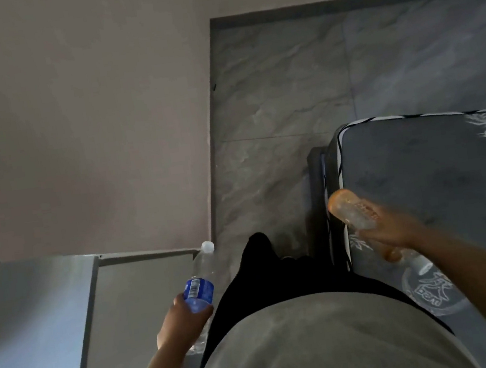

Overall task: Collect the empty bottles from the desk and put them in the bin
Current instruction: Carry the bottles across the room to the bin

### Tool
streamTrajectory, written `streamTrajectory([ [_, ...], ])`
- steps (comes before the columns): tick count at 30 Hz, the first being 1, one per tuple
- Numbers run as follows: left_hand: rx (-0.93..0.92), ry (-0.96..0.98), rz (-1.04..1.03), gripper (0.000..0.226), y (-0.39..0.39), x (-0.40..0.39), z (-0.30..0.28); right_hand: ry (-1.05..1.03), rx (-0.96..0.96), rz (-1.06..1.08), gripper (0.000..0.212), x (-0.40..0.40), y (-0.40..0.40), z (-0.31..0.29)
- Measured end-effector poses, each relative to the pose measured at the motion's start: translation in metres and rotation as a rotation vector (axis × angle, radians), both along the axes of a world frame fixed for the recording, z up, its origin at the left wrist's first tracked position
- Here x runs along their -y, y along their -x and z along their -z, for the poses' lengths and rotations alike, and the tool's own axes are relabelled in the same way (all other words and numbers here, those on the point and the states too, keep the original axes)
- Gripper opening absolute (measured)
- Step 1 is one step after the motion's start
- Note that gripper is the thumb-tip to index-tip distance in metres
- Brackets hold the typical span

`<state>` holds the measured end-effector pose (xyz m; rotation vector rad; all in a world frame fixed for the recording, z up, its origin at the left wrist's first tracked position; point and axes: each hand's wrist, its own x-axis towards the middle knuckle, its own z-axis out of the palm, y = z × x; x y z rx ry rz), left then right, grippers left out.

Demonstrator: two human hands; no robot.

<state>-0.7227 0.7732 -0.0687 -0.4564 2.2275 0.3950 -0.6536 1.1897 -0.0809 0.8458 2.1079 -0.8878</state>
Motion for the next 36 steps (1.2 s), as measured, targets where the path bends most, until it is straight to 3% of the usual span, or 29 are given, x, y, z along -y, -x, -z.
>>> streamTrajectory([
  [8,0.006,-0.034,0.069,0.064,0.101,-0.032,0.013,0.021,0.002,0.184,0.09,-0.03,0.049,0.013],
  [19,-0.05,-0.116,0.271,0.074,0.279,-0.15,0.003,-0.012,0.172,0.547,0.084,-0.073,0.057,0.019],
  [23,-0.085,-0.144,0.301,0.078,0.33,-0.199,0.003,0.006,0.2,0.552,0.08,-0.107,0.088,0.023],
  [36,0.001,-0.075,0.254,0.082,0.418,-0.273,0.009,0.057,-0.042,0.523,0.082,-0.24,0.268,0.015],
])
